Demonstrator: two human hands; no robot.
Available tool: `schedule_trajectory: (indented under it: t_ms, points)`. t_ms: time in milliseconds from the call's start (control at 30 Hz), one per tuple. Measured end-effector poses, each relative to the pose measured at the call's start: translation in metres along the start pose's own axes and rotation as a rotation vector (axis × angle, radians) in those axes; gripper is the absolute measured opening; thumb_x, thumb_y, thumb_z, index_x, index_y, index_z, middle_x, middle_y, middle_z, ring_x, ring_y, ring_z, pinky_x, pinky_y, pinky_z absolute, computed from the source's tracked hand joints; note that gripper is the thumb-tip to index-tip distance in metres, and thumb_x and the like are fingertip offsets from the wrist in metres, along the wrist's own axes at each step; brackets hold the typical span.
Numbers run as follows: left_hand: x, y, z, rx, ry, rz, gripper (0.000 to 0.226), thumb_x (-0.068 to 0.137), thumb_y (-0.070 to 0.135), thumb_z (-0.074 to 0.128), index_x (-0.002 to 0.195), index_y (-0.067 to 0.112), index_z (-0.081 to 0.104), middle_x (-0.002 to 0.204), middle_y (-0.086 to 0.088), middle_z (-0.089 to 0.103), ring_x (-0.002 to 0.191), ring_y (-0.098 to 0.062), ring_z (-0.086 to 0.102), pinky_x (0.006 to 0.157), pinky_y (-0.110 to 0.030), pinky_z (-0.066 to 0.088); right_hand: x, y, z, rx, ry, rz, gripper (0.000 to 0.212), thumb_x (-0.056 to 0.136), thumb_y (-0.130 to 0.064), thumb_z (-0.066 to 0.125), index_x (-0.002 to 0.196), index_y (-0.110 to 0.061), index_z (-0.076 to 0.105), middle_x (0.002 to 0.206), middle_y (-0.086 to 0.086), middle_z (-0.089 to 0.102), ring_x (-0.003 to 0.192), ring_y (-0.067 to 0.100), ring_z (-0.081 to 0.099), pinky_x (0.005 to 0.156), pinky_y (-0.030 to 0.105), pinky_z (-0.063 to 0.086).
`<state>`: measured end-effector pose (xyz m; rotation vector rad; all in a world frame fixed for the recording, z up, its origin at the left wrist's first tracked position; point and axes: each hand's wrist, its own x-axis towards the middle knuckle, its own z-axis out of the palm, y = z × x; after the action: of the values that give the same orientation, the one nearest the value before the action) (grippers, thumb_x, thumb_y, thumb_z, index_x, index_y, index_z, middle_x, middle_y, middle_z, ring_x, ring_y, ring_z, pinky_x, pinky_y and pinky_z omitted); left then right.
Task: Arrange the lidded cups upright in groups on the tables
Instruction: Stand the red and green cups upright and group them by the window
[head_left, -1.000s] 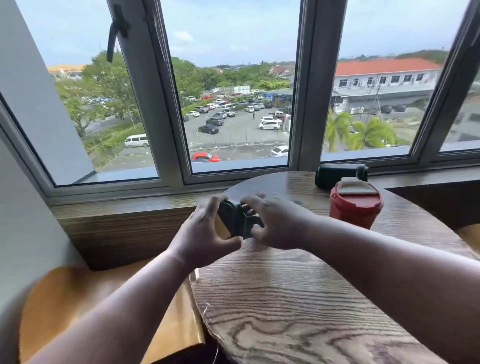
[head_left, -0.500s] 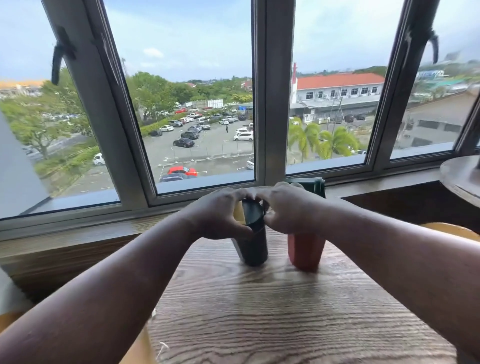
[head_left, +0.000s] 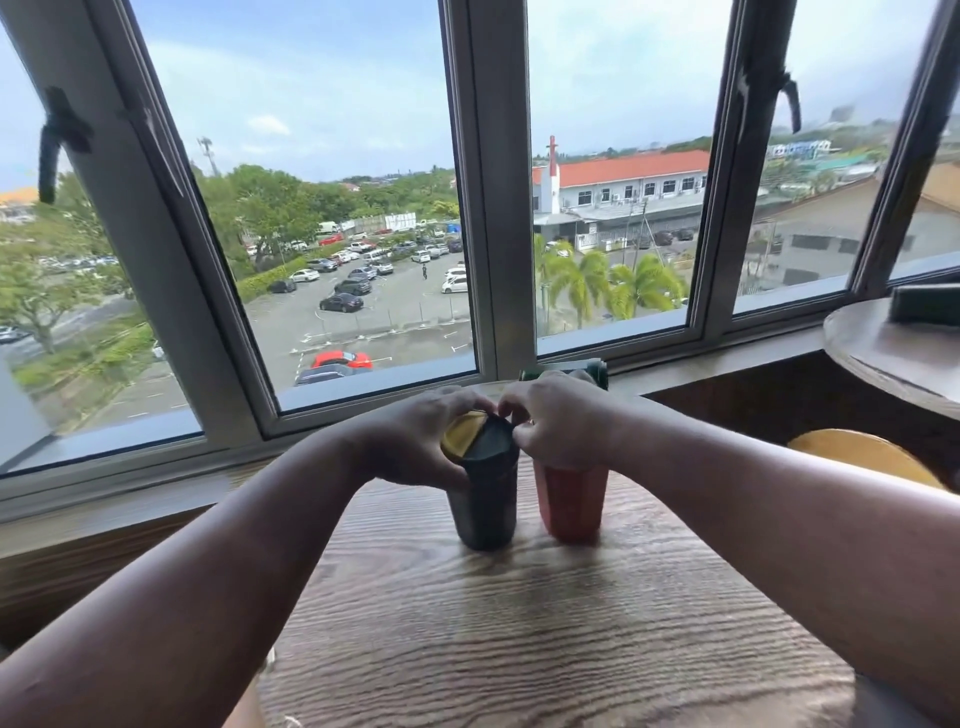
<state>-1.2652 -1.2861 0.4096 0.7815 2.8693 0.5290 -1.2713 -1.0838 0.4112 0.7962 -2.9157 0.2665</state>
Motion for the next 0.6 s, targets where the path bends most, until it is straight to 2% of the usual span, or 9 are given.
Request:
schedule_trajectory:
  t_ms: [100,200,300,367,433,500,600]
  points:
    - [0.002,-0.001,0.000,0.001,0.002,0.003,0.084,0.061,0.034,0.071,0.141,0.027,0.046,0.130,0.008,0.052,0.116,-0.007,0.048,0.086,-0.003,0.034,-0.001,0.002,0.002,0.045,0.023,0.005,0.035,0.089,-0.026,0.050,0.122,-0.031,0.061,0.111,-0.005,0.069,0.109,0.018,0.054,0.097,0.037,0.034]
    - [0.004,-0.002,-0.002,-0.020,-0.011,-0.036,0.074,0.075,0.031,0.075,0.142,0.028,0.044,0.132,0.006,0.052,0.115,-0.009,0.049,0.078,-0.001,0.035,0.001,0.008,0.006,0.137,0.082,0.011,0.033,0.089,-0.030,0.052,0.120,-0.029,0.062,0.107,-0.006,0.069,0.094,0.013,0.050,0.094,0.034,0.038]
    - [0.009,0.003,-0.008,-0.014,0.044,-0.036,0.066,0.078,0.043,0.065,0.141,0.029,0.048,0.135,0.005,0.052,0.116,-0.009,0.050,0.084,-0.007,0.036,0.004,0.023,0.006,0.265,0.204,0.015,0.030,0.083,-0.029,0.055,0.112,-0.027,0.065,0.105,-0.001,0.070,0.095,0.019,0.062,0.085,0.031,0.049]
    - [0.017,0.012,-0.012,0.001,0.124,-0.017,0.058,0.077,0.044,0.059,0.133,0.027,0.056,0.130,0.006,0.056,0.112,-0.009,0.054,0.089,-0.020,0.043,0.004,0.039,0.000,0.327,0.230,0.007,0.027,0.084,-0.021,0.056,0.108,-0.023,0.067,0.105,0.002,0.071,0.094,0.020,0.065,0.083,0.032,0.053]
    - [0.030,0.026,-0.016,0.006,0.194,0.004,0.042,0.083,0.037,0.064,0.124,0.024,0.063,0.122,0.005,0.060,0.106,-0.013,0.059,0.093,-0.032,0.048,0.004,0.059,-0.007,0.371,0.247,0.016,0.022,0.085,-0.016,0.057,0.103,-0.023,0.067,0.102,0.000,0.070,0.093,0.018,0.064,0.082,0.032,0.053]
    - [0.049,0.039,-0.019,0.037,0.240,0.025,0.029,0.089,0.026,0.069,0.117,0.021,0.067,0.115,0.004,0.065,0.100,-0.014,0.063,0.089,-0.031,0.051,0.008,0.087,-0.010,0.394,0.278,0.044,0.020,0.086,-0.015,0.055,0.098,-0.027,0.065,0.096,-0.002,0.068,0.086,0.015,0.063,0.073,0.027,0.049]
    - [0.088,0.058,-0.021,0.102,0.263,0.020,0.023,0.089,0.028,0.070,0.112,0.022,0.070,0.104,0.007,0.069,0.091,-0.011,0.066,0.076,-0.025,0.051,0.021,0.136,-0.005,0.464,0.274,0.104,0.016,0.089,-0.013,0.054,0.095,-0.024,0.063,0.088,-0.001,0.067,0.077,0.015,0.064,0.063,0.024,0.048]
